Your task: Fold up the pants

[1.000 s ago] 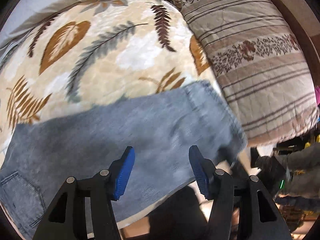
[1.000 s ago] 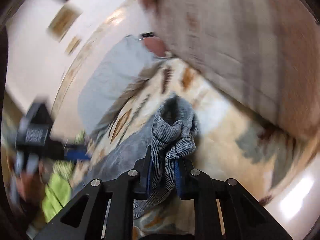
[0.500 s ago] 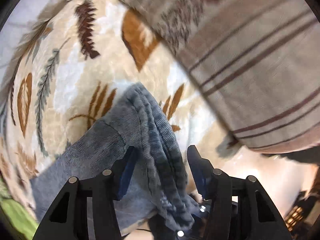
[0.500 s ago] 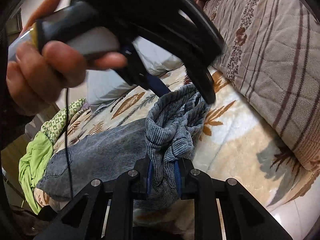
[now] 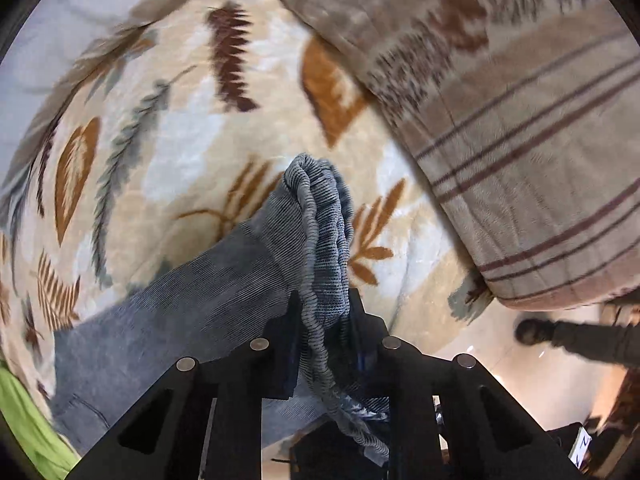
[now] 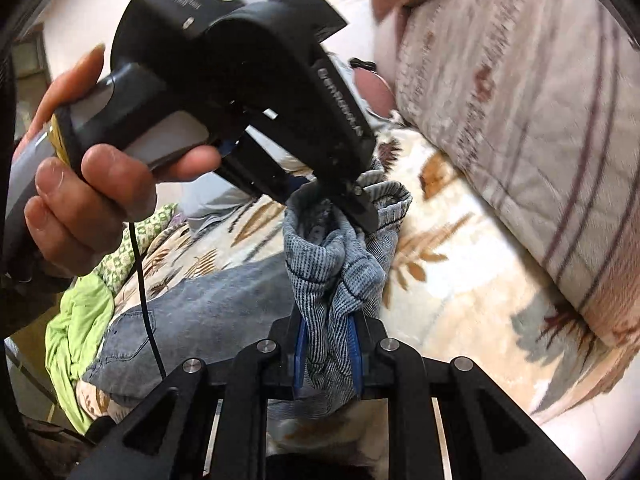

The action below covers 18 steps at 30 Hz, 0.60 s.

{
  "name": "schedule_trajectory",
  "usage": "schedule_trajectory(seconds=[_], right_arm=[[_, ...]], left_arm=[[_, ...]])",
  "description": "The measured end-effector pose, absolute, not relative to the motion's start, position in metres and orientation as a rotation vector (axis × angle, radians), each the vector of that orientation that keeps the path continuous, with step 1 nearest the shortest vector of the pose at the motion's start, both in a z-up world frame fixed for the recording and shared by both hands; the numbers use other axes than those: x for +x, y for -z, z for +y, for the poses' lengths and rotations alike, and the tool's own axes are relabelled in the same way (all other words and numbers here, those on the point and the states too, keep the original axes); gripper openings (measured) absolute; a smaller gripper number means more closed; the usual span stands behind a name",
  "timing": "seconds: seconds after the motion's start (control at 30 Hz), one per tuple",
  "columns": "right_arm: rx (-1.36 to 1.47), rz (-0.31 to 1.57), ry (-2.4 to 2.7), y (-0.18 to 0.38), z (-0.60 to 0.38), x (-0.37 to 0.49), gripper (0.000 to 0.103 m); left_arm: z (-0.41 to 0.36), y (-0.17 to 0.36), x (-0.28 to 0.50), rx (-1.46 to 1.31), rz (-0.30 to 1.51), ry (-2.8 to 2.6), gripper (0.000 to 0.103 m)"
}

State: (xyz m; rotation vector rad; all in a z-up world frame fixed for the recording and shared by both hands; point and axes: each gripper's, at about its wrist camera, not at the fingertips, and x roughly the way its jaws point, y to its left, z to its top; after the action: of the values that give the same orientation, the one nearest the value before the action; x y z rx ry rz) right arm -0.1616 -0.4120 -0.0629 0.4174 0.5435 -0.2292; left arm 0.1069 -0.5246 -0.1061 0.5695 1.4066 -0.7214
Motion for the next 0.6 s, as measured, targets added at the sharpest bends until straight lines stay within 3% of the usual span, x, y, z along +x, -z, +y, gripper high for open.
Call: schedule_trajectory(seconds=[0.27, 0.6], right_arm=[[0.285, 0.593, 0.160, 0.051, -0.367, -0.126, 0.017], [0.152, 0.723, 0.064, 0.064, -0.307, -0.093, 0.017]], left_arm=[[-0.429, 0.080, 0.136, 0.353, 1.409, 0.723, 0.020], [-0.307, 0.090, 0.160, 0.101, 1.463, 0.680, 0.020]])
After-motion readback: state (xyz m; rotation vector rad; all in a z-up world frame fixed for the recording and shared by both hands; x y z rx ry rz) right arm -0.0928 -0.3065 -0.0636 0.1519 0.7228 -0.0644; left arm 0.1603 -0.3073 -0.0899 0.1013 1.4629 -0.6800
